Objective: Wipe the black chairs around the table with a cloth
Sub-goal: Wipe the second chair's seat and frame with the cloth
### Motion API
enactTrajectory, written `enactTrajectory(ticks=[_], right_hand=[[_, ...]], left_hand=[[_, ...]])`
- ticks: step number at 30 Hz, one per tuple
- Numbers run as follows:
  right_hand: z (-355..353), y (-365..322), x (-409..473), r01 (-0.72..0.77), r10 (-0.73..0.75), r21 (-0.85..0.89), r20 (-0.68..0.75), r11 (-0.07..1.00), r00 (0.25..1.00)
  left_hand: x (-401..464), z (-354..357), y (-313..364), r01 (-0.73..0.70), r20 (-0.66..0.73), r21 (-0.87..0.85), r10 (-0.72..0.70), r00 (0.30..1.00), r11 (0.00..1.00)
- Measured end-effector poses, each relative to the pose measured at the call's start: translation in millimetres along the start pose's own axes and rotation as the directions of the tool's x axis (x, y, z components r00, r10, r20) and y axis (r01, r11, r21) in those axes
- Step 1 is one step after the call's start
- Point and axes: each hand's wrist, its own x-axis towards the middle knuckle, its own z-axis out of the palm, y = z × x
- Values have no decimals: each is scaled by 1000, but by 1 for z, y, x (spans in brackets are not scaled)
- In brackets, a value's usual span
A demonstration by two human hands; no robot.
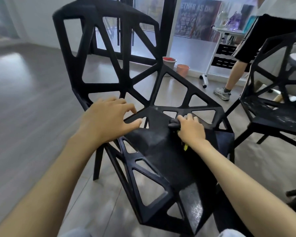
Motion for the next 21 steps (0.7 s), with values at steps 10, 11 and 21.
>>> enactTrajectory(ticks=[10,11,21], right_hand=[[4,-56,-34,361,-365,173,-9,916,931],[8,-41,-15,289,-291,119,-2,950,957],[11,-81,-21,251,-250,106,-23,962,968]], left_hand=[[-2,1,1,24,-2,31,-24,1000,999],[-2,2,0,26,-4,37,-26,1000,999],[-2,2,3,101,-159,-96,-115,981,990]])
